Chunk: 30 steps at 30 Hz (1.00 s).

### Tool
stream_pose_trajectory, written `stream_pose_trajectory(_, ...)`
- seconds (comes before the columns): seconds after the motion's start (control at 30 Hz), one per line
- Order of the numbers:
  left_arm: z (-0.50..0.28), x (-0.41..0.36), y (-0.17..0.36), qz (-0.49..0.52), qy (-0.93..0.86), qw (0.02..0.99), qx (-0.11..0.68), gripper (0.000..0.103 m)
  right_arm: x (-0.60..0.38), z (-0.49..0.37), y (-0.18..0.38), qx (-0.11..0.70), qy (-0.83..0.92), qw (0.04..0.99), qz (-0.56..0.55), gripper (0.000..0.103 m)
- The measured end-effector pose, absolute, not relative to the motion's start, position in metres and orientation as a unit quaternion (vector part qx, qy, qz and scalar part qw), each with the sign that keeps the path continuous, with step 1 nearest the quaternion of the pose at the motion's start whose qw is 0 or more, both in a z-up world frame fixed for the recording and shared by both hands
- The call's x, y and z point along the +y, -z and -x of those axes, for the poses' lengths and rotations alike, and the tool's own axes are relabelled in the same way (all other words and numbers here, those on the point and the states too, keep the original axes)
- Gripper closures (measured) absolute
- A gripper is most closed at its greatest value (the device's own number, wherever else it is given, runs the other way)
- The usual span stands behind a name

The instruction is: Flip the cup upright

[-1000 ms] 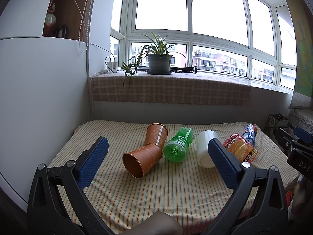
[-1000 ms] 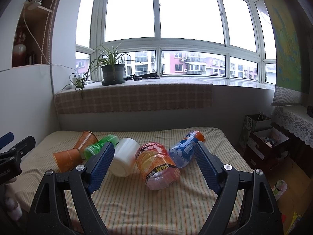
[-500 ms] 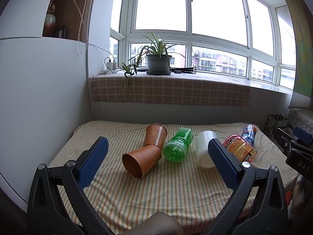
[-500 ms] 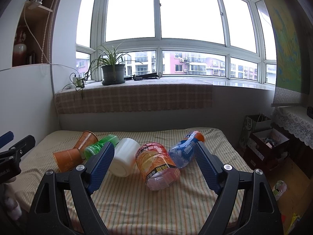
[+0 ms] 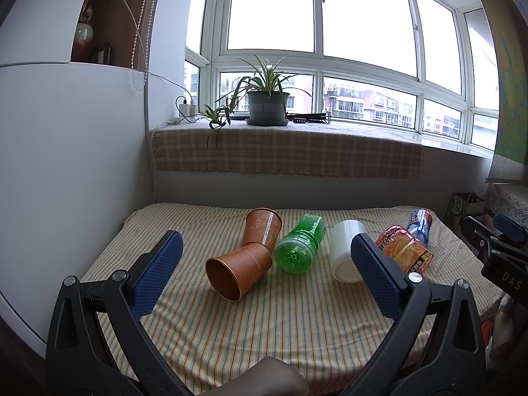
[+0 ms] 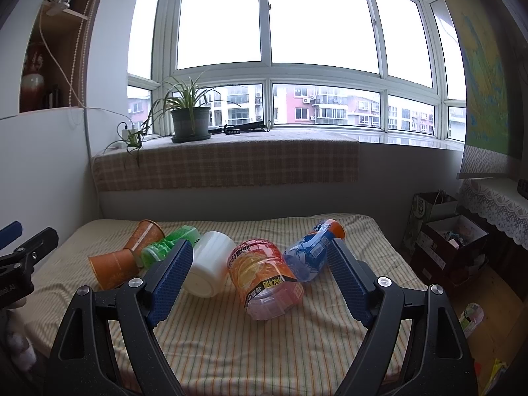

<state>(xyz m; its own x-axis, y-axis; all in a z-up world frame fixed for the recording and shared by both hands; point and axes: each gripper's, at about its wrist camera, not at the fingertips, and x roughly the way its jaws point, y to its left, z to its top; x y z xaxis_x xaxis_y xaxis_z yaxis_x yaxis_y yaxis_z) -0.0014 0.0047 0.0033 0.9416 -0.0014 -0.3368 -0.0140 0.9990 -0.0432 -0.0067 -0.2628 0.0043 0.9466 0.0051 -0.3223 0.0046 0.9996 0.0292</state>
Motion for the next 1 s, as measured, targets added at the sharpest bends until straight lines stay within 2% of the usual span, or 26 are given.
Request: stream_pose_trajectory(1.0, 0.0047, 0.0031, -0.0038, 0.022, -0.005, 0.985, 0.172, 0.0, -0.266, -0.0002, -0.0001, 0.175, 0.0, 0.985, -0.009, 0.02)
